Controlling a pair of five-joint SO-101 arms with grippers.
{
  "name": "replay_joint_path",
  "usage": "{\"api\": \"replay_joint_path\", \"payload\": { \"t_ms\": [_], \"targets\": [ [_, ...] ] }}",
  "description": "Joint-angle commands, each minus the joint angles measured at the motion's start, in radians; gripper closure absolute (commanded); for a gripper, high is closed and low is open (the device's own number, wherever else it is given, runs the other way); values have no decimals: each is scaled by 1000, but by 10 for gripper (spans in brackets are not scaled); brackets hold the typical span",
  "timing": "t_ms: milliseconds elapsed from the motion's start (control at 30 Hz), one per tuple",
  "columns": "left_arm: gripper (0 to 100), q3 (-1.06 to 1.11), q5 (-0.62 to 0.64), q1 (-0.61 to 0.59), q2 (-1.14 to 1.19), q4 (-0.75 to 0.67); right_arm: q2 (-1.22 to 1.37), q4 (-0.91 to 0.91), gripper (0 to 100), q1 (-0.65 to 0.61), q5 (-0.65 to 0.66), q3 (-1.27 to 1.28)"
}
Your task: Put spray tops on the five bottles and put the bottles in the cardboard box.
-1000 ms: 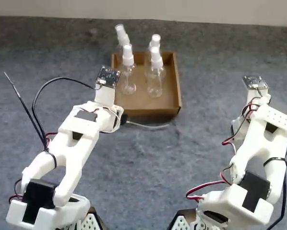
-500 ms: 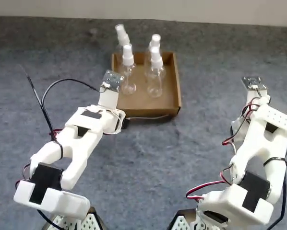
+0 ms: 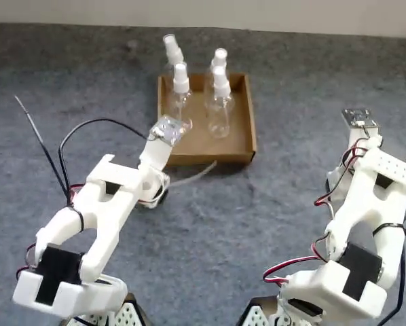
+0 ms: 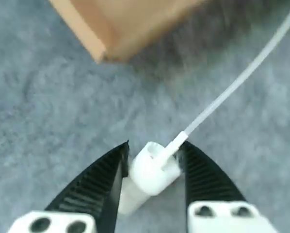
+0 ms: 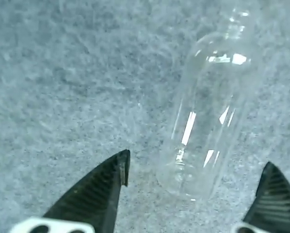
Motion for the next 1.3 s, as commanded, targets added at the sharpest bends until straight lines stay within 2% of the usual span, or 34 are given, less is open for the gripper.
{"api": "replay_joint_path", "payload": {
  "t_ms": [0,67,167,267,400,500,633,700,767,867,933,967,1000,1067,1167,1267],
  "targets": [
    [962,-25,-118,-13,-76,157,-53,7,649,18,-3,-53],
    [960,-25,-279,-13,-114,232,-53,7,649,21,-3,-53],
    [958,-28,-597,-38,-171,331,-53,7,649,21,-3,-51],
    [938,-35,-787,-110,-220,347,-53,8,649,21,-3,-51],
    [807,-25,-850,-197,-242,284,-53,8,649,21,-2,-51],
    [787,-31,-807,-234,-249,252,-53,8,649,19,-2,-51],
    [787,-67,-674,-275,-251,256,-53,8,649,21,-2,-51],
    [798,-102,-542,-300,-251,255,-53,8,649,21,-2,-51],
    [836,-150,-301,-332,-251,273,-53,8,649,21,-2,-51],
    [879,-200,175,-424,-249,333,-53,8,649,18,-2,-51],
    [865,-200,459,-452,-246,361,-53,8,649,15,-2,-51],
    [846,-199,560,-450,-243,374,-53,8,649,15,-2,-51],
    [822,-199,623,-440,-240,393,-53,8,649,18,-2,-51],
    [768,-197,672,-404,-229,422,-53,8,649,21,-2,-51],
    [713,-191,681,-355,-191,439,-53,8,649,21,-2,-51],
    [721,-193,681,-326,-124,425,-53,8,649,21,-2,-51]
  ]
}}
